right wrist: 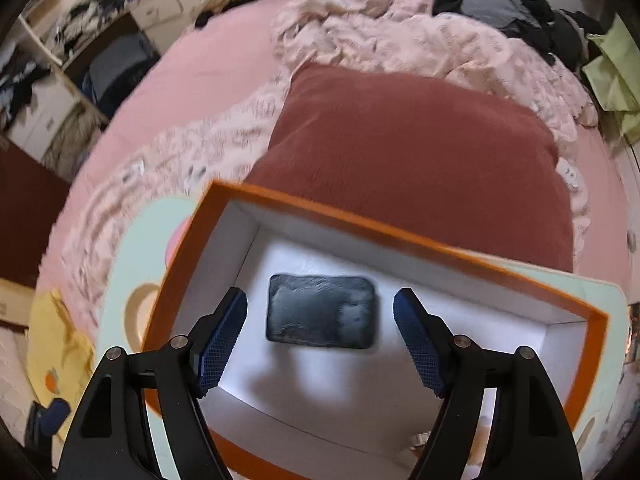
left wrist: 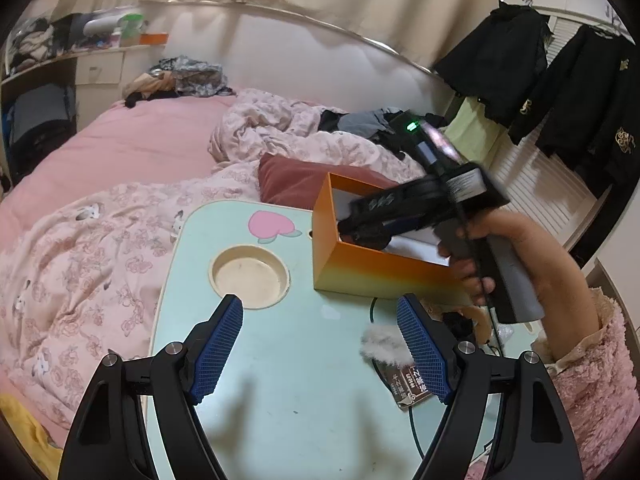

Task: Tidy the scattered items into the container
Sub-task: 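Reach into the box and grasp the black case with the right gripper, then carry the black case out and drop it on the table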

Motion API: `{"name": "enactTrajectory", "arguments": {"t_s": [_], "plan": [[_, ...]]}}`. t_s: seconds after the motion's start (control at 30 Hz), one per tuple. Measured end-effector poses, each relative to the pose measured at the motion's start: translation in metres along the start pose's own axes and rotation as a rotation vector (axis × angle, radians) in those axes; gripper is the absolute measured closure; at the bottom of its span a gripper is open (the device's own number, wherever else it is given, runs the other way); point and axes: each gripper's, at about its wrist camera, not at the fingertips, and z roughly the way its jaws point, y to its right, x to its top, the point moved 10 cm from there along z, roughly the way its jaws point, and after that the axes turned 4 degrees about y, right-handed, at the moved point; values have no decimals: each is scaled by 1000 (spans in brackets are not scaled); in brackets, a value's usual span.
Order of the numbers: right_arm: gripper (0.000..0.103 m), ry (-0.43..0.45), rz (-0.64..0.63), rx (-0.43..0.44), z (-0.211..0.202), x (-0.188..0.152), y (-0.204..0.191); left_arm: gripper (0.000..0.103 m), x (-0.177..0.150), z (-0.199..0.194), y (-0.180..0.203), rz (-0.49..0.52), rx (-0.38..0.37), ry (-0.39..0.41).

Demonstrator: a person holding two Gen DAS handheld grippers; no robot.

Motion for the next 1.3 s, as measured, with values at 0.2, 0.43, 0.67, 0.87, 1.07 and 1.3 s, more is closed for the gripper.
{"name": "enactTrajectory", "arguments": {"t_s": [0.2, 0.43, 0.67, 0.87, 1.07, 1.3], "plan": [[41, 8, -55, -48, 9, -8, 6, 24, -1, 1, -1, -2, 5, -6], [41, 185, -20, 28, -58, -13, 24, 24, -4, 3, -3, 0, 17, -14], [41, 311, -72, 116, -139, -73, 37, 24, -9, 10, -2, 5, 25, -40], [41, 272, -96, 159, -137, -151, 45, 24, -15, 16, 5, 22, 22, -66], [41, 229, -103, 127, -119, -203, 61, 24, -17, 17, 12, 38, 15, -74], [40, 164, -121, 63, -90, -224, 69, 24, -19, 19, 15, 41, 12, -87]]}}
